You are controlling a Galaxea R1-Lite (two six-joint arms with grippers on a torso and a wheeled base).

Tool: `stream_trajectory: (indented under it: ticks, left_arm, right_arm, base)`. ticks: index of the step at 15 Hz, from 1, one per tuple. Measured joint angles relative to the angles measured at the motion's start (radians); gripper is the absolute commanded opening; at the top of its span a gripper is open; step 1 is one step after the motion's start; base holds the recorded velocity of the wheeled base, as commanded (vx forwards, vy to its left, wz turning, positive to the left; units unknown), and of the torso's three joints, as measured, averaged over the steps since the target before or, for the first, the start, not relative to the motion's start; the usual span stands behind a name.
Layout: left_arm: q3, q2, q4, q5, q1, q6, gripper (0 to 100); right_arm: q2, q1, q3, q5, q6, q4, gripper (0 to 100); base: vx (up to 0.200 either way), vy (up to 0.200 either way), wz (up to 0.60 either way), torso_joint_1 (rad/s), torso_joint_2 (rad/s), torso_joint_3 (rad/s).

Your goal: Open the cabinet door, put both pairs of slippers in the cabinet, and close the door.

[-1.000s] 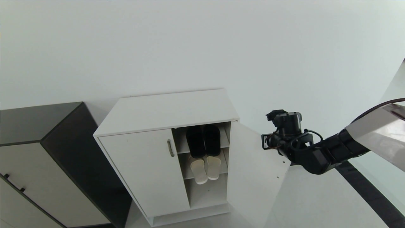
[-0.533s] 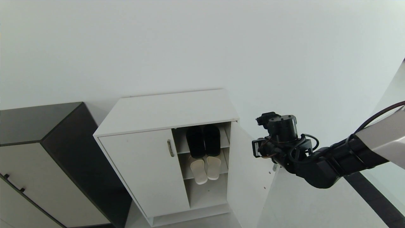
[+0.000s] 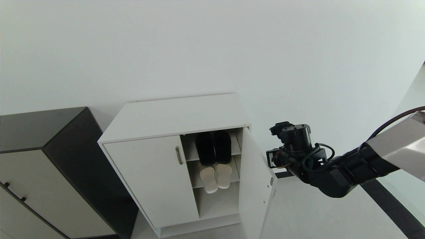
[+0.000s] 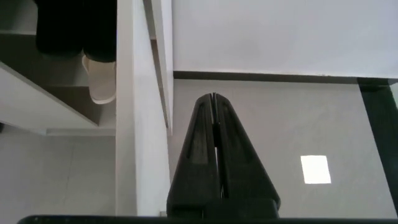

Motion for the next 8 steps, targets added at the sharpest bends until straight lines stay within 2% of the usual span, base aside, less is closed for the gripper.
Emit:
stream_trajectory:
  ticks: [4,8]
  left_arm:
    - [0.000,0.000,0.000,0.000,-0.001,0.001,0]
    - [0.000,0.000,0.000,0.000,0.000,0.001,0]
  right_arm:
    - [0.001,0.054,0.027,0.000,0.005,-0.003,0]
    - [-0.011,0.154,0.060,0.000,0.033,-0.014,0]
  base:
    - [0.000,0.000,0.00,0.000,0.00,0.000]
    - [0.000,0.000,0.00,0.000,0.00,0.000]
